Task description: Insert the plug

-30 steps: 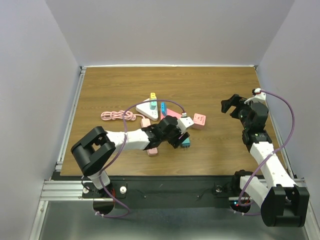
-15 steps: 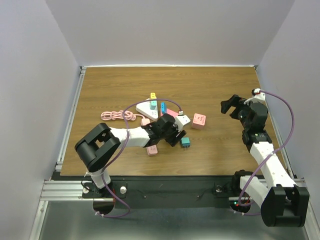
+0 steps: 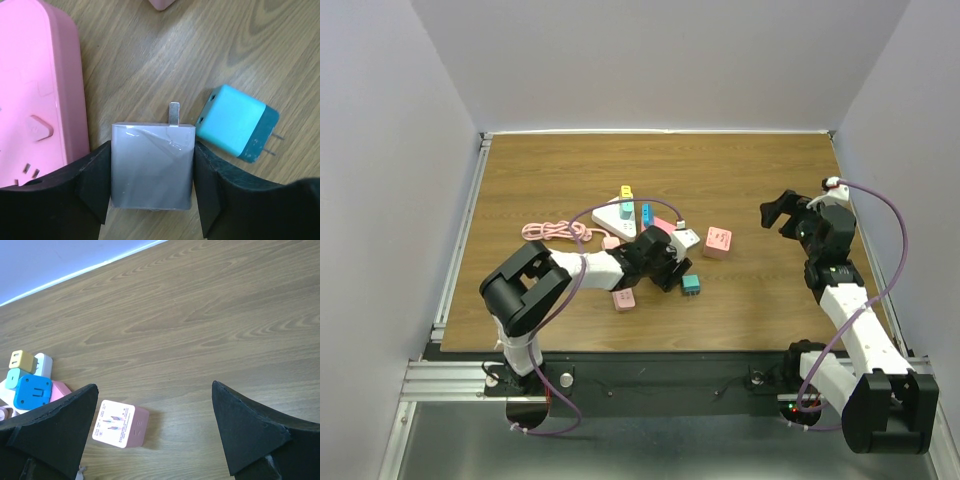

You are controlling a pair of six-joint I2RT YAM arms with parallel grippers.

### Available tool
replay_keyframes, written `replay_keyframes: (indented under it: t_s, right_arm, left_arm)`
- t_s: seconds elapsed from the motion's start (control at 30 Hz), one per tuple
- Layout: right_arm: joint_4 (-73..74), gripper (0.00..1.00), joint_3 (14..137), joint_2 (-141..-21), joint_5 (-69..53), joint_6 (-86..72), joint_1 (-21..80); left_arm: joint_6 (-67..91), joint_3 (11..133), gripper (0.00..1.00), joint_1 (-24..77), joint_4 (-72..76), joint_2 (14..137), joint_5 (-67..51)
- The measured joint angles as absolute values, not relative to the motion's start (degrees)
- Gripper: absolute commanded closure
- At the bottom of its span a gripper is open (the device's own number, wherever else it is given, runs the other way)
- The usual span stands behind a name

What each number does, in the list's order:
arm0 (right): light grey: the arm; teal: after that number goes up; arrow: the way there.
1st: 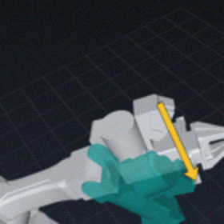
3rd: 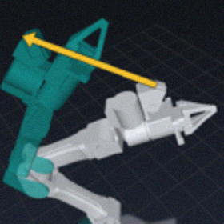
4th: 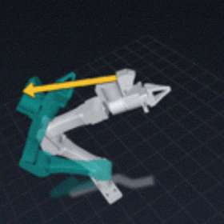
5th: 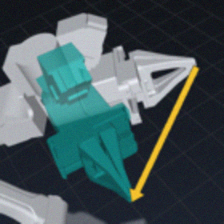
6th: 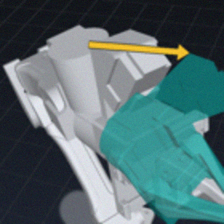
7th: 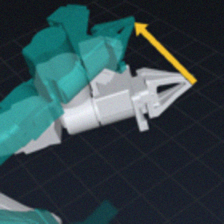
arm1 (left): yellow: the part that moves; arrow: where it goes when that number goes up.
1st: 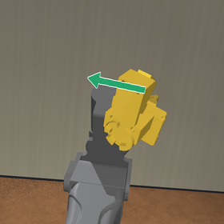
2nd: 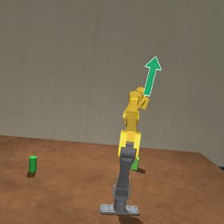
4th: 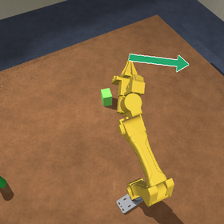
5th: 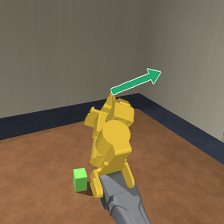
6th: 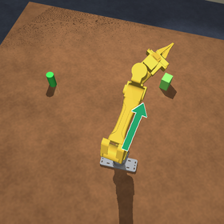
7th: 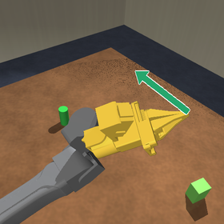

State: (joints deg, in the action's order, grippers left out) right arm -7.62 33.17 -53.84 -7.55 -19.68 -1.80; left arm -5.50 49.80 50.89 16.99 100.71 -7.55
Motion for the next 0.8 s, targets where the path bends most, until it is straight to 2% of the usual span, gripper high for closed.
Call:
replay_keyframes:
  t_s: [0.07,0.33,0.5,0.8]
  right_arm:
    - [-7.5,0.0,33.3,-53.9,-8.2,-19.4,-1.8]
    - [-6.8,0.05,36.2,-54.1,-10.0,-18.8,-0.9]
    - [-6.9,0.09,37.1,-54.1,-7.6,-18.4,6.4]
    - [-8.8,0.11,37.1,-51.6,-1.6,-19.9,17.0]
  left_arm:
    - [-3.9,51.2,1.0,50.9,16.8,101.7,-8.6]
    - [7.7,58.0,1.0,50.2,8.6,102.5,-13.2]
    - [17.3,63.8,1.0,47.4,5.0,99.8,-14.5]
    - [44.7,66.3,1.0,39.9,13.1,92.7,-11.0]
